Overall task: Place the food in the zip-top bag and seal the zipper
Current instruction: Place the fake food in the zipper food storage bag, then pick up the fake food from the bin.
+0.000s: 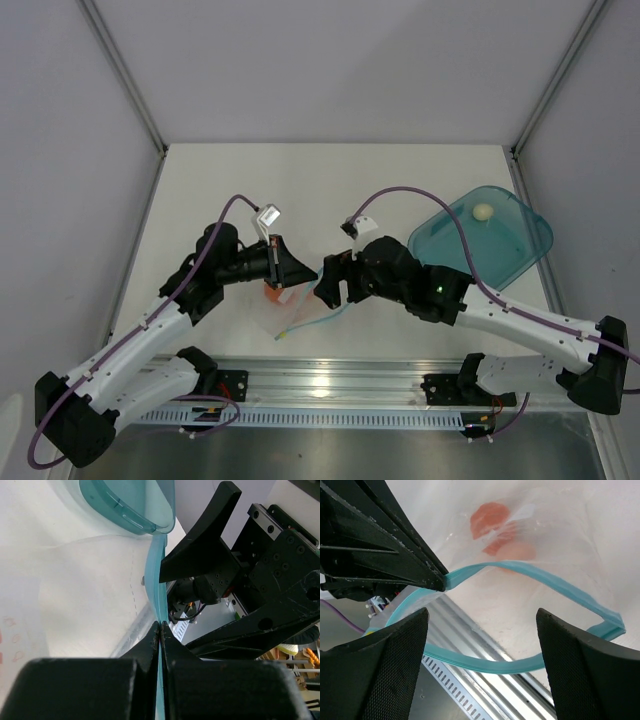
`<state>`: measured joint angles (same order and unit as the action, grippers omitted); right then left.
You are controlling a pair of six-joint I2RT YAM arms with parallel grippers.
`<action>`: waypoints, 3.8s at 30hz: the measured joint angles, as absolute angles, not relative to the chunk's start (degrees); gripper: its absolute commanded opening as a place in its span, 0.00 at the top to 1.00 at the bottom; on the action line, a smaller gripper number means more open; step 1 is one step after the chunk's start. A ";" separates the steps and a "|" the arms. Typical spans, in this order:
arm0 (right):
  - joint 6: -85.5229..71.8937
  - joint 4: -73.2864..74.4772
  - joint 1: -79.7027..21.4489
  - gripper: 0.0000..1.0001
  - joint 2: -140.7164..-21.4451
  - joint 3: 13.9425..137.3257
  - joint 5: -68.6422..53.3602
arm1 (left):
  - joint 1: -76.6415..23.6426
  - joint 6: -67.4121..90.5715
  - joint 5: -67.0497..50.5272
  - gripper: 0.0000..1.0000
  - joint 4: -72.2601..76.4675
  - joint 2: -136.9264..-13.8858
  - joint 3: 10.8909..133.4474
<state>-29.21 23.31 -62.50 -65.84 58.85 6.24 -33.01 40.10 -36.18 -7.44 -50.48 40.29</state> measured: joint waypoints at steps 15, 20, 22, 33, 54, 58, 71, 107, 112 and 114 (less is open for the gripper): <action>-28.75 27.94 -52.21 0.15 -53.65 60.03 11.42 | -33.06 40.07 -36.21 0.99 -6.55 -51.09 40.27; -28.95 31.03 -38.15 0.15 -48.58 60.03 11.62 | -33.06 39.57 -36.10 0.99 -6.61 -51.37 40.27; -28.99 32.53 -31.75 0.15 -47.94 60.03 11.14 | -33.08 38.96 -35.75 1.00 -6.96 -51.37 40.29; -28.36 32.67 -2.50 0.15 -61.25 59.24 3.73 | -33.15 35.51 -33.28 0.99 -9.58 -51.94 40.84; -34.11 12.08 15.73 0.17 -93.41 61.41 1.74 | -33.21 35.09 -36.84 1.00 -1.23 -58.41 41.45; -36.99 8.54 15.70 0.18 -96.86 62.19 3.20 | -33.21 35.07 -37.69 0.99 -0.51 -58.72 41.45; -41.15 -0.80 15.70 0.23 -105.19 62.70 4.29 | -33.21 35.07 -37.91 1.00 0.03 -58.74 41.45; -41.89 -3.55 14.44 0.64 -101.25 56.31 5.17 | -33.23 35.03 -37.80 1.00 -1.08 -59.00 42.37; -41.17 -0.43 12.14 0.64 -88.68 51.07 4.91 | -33.26 34.85 -37.06 0.99 -3.05 -58.98 43.11; -40.42 2.00 10.15 0.65 -81.76 48.95 4.89 | -33.26 34.61 -36.36 0.99 -3.90 -58.96 43.31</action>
<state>-40.42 2.00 10.15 -81.76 48.95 4.89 -33.26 34.61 -36.36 -3.90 -58.96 43.31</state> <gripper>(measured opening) 0.519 0.005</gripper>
